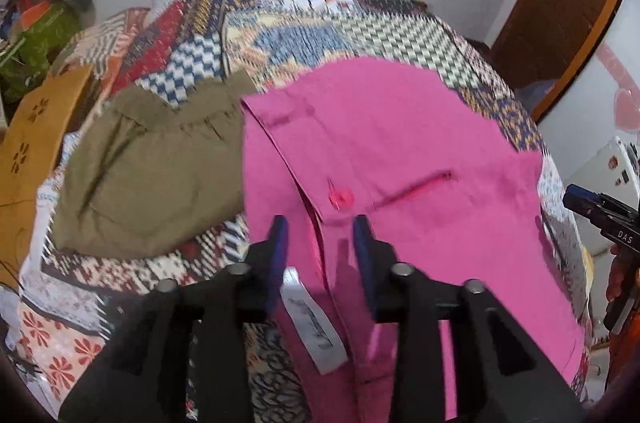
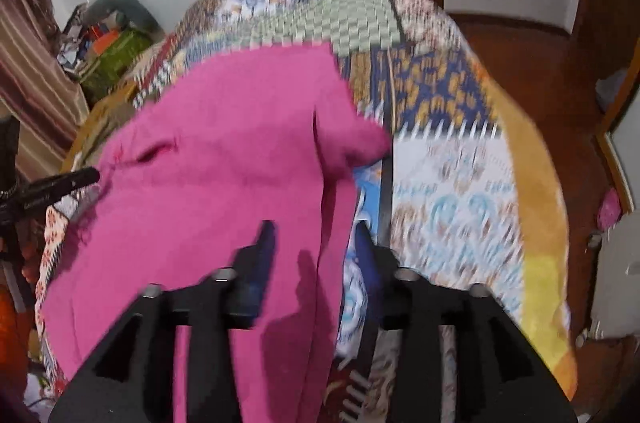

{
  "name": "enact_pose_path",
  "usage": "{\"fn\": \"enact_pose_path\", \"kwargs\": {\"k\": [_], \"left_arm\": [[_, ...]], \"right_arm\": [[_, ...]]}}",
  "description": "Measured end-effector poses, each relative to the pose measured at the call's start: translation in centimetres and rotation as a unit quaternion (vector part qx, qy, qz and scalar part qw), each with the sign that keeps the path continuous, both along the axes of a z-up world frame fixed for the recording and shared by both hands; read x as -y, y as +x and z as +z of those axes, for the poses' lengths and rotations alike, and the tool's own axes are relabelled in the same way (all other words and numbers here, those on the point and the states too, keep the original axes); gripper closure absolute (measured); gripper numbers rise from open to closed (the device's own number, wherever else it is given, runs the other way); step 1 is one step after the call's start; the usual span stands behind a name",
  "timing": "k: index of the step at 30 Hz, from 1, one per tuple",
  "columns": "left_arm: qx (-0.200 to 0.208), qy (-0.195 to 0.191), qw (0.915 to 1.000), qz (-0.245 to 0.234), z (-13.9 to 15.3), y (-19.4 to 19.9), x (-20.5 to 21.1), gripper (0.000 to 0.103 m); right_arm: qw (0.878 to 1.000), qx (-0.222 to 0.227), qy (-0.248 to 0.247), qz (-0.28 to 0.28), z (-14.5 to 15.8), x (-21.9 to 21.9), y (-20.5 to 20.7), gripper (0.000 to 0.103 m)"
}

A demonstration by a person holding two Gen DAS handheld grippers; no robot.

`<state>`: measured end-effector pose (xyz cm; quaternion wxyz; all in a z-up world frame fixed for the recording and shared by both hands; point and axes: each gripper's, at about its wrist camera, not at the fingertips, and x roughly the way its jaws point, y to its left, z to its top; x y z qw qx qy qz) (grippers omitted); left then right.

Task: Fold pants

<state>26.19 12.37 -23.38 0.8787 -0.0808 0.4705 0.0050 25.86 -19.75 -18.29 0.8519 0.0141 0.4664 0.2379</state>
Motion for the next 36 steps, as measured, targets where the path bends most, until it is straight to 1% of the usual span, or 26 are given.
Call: {"fn": "enact_pose_path", "kwargs": {"k": [4, 7, 8, 11, 14, 17, 21, 23, 25, 27, 30, 32, 34, 35, 36], "left_arm": [[0.007, 0.004, 0.9999, 0.009, 0.7, 1.6, -1.1, 0.066], [0.003, 0.001, 0.9999, 0.010, 0.4, 3.2, -1.6, 0.066], [0.001, 0.003, 1.0000, 0.009, 0.3, 3.7, -1.6, 0.066], [-0.007, 0.004, 1.0000, 0.003, -0.5, 5.2, -1.7, 0.066], [-0.023, -0.006, 0.9997, -0.002, -1.7, 6.4, -1.7, 0.066], [-0.033, -0.010, 0.9994, 0.003, -3.0, 7.1, -1.7, 0.065], [-0.027, -0.005, 0.9996, 0.007, -3.7, 7.5, -1.8, 0.061], [-0.025, -0.002, 0.9996, 0.008, -3.7, 7.7, -1.8, 0.059], [-0.023, 0.000, 0.9997, 0.009, -3.6, 7.9, -1.9, 0.057], [-0.024, -0.002, 0.9997, 0.009, -3.8, 8.2, -2.0, 0.057], [-0.032, -0.022, 0.9992, 0.010, -4.2, 8.8, -2.3, 0.057], [-0.035, -0.035, 0.9988, 0.008, -4.3, 9.2, -2.3, 0.057], [-0.037, -0.025, 0.9990, 0.000, -4.3, 9.6, -1.8, 0.058], [-0.037, -0.016, 0.9992, -0.004, -4.2, 9.7, -1.5, 0.058], [-0.034, -0.009, 0.9993, -0.010, -4.1, 9.7, -1.1, 0.062]], "right_arm": [[1.000, 0.012, 0.003, -0.005, 0.3, -0.5, 2.0, 0.061], [1.000, 0.017, 0.004, -0.008, -0.1, -1.1, 4.4, 0.061], [1.000, 0.019, 0.003, -0.009, -0.1, -1.1, 4.3, 0.061], [1.000, 0.016, -0.007, -0.007, -0.9, -1.8, 6.4, 0.061], [1.000, 0.005, -0.018, -0.004, -2.1, -2.5, 8.6, 0.061], [1.000, -0.013, -0.013, -0.004, -3.2, -2.6, 9.7, 0.061], [0.999, -0.037, -0.007, 0.007, -5.0, -2.9, 10.7, 0.061], [0.999, -0.041, -0.008, 0.015, -5.5, -3.3, 10.7, 0.061], [0.999, -0.034, -0.008, 0.025, -5.6, -3.5, 10.6, 0.058], [0.999, -0.030, -0.006, 0.039, -5.6, -4.0, 10.4, 0.058], [0.998, -0.016, -0.020, 0.052, -5.7, -4.6, 10.3, 0.065], [0.997, -0.005, -0.033, 0.068, -5.6, -5.0, 9.8, 0.083], [0.996, 0.002, -0.046, 0.079, -5.6, -5.5, 9.6, 0.090], [0.995, 0.013, -0.058, 0.081, -5.4, -5.8, 9.3, 0.091], [0.993, 0.023, -0.072, 0.086, -5.4, -6.1, 9.0, 0.092]]}}
